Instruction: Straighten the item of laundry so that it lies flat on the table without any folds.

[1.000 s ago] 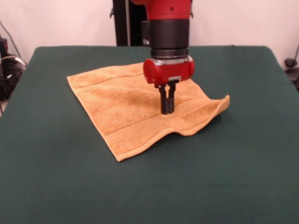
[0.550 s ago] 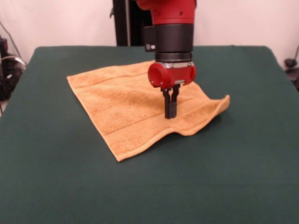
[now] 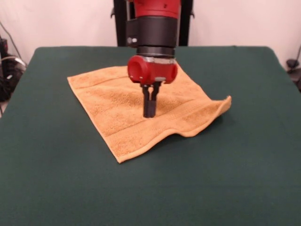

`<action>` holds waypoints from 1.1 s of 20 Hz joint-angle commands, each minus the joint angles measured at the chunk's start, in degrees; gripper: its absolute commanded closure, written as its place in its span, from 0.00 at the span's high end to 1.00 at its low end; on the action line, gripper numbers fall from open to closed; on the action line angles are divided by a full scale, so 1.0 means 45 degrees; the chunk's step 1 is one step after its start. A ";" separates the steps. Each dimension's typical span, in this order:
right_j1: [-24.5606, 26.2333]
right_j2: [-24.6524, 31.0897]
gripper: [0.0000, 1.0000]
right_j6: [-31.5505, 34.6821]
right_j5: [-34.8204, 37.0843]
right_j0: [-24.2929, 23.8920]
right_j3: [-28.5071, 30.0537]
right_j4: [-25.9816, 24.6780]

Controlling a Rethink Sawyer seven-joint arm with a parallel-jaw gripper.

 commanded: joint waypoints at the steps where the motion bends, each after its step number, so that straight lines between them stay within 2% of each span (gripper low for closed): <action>1: 0.0504 -0.0791 0.00 0.1274 -0.0846 0.0532 -0.0943 -0.0054; 7: 0.1363 -0.0057 0.00 0.0404 -0.0307 -0.0242 -0.1519 0.0042; 12: 0.1696 -0.0201 0.00 0.0554 -0.0486 -0.0096 -0.1975 0.0037; 15: 0.1795 0.0817 0.00 -0.0247 0.0044 -0.0931 -0.1781 0.0269; 20: 0.1907 0.3261 0.00 -0.2722 0.1695 -0.3004 -0.1085 0.1173; 22: 0.2148 0.3868 0.00 -0.3597 0.2369 -0.3563 -0.1066 0.1557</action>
